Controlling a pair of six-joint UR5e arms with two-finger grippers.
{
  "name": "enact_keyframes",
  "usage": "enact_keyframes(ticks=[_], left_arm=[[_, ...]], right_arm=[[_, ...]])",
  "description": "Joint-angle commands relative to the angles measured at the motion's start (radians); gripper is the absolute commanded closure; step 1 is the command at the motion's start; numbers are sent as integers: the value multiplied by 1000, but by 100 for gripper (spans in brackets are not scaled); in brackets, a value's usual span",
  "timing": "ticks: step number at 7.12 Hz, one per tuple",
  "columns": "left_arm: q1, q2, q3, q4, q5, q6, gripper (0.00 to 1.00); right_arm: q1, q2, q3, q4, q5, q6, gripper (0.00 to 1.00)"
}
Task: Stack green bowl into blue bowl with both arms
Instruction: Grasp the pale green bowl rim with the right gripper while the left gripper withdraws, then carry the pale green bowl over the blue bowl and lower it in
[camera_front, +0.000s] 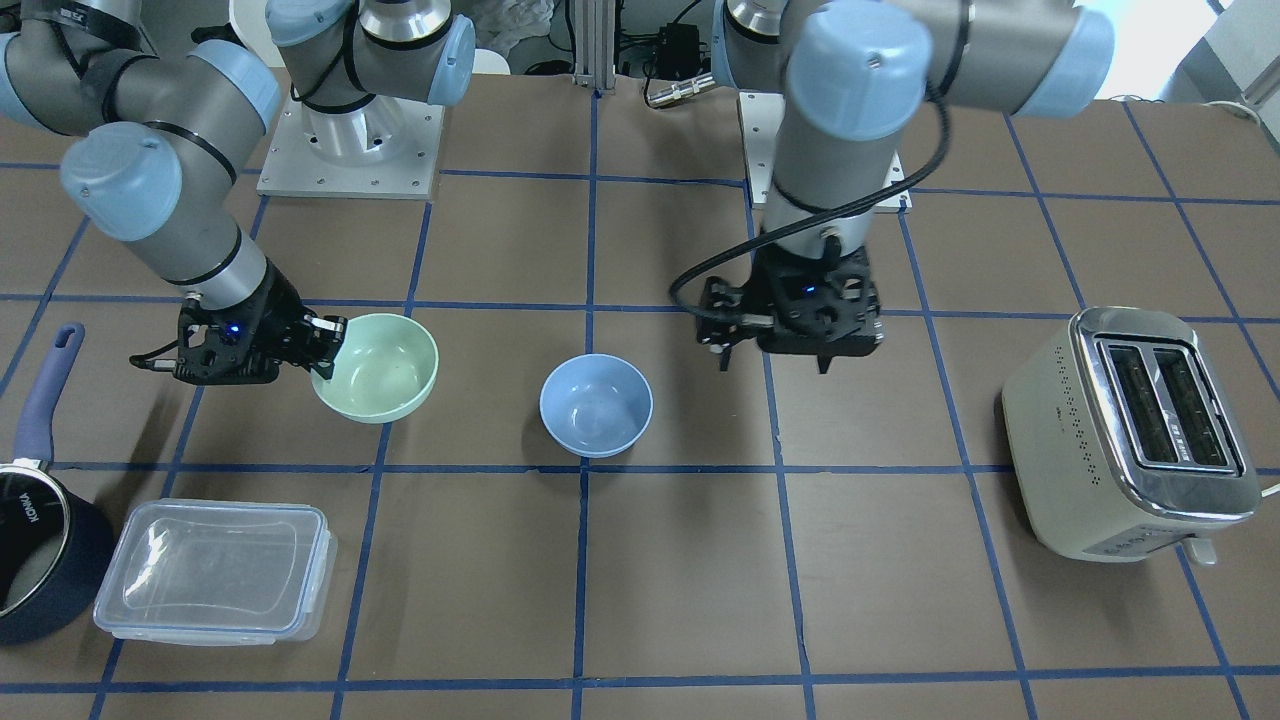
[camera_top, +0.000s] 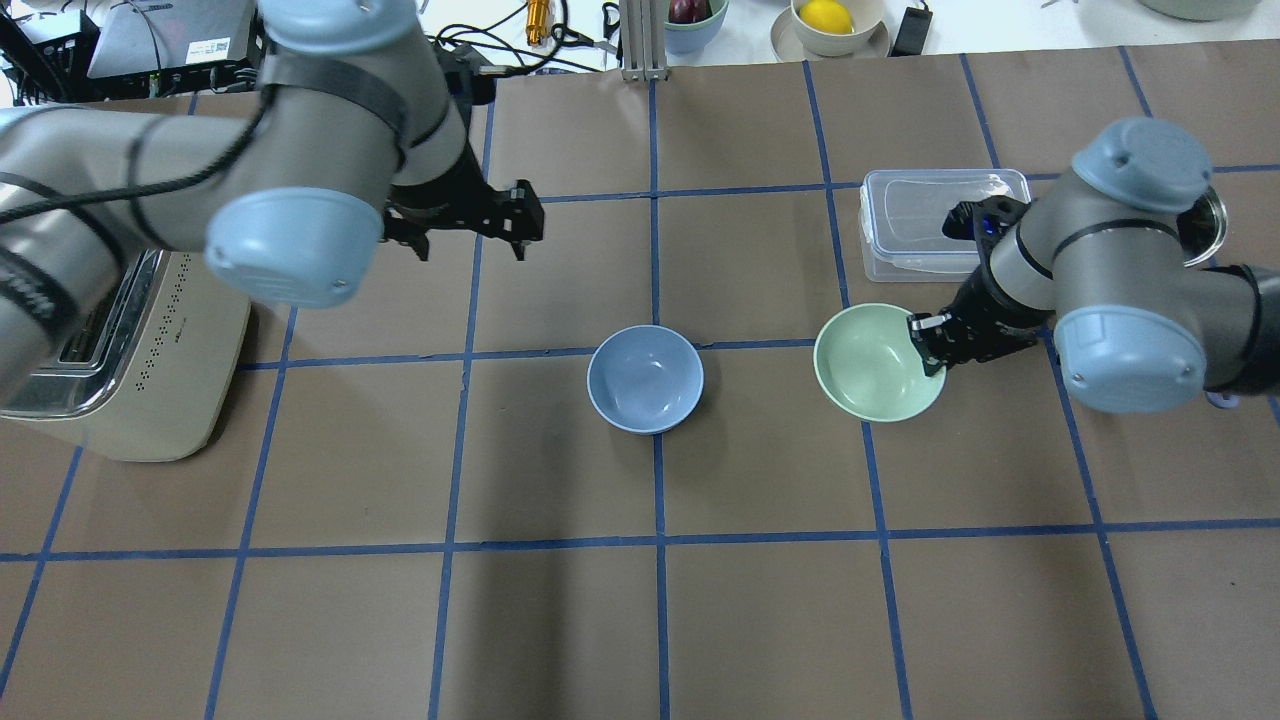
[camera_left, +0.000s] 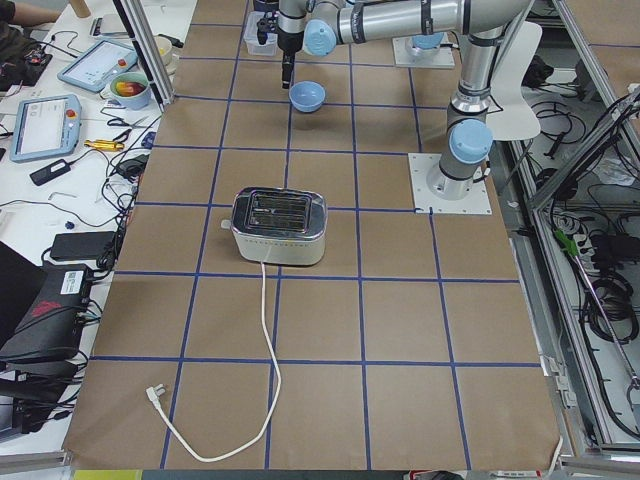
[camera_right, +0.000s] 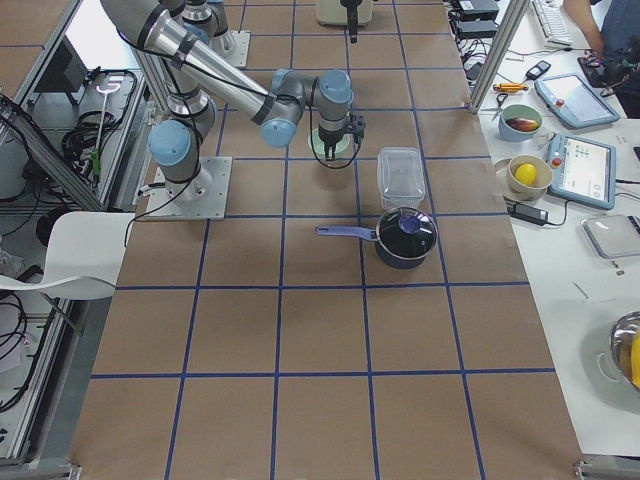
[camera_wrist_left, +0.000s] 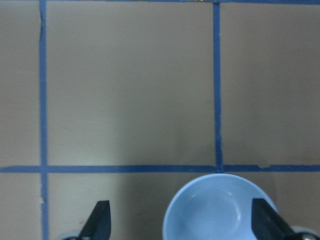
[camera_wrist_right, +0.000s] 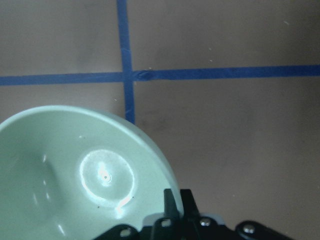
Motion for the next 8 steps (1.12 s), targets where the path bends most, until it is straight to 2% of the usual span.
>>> enact_keyframes(ticks=[1, 2, 4, 6, 8], left_arm=[[160, 112, 15, -167, -3, 211, 0], [193, 137, 17, -178, -5, 266, 0], [198, 159, -2, -178, -26, 253, 0], [196, 168, 32, -178, -26, 230, 0], [193, 144, 83, -241, -37, 176, 0]], right_arm=[[219, 99, -196, 37, 9, 290, 100], [302, 136, -248, 34, 11, 405, 100], [437, 194, -280, 27, 12, 547, 100], [470, 238, -273, 18, -6, 557, 100], [470, 245, -263, 24, -14, 528, 100]])
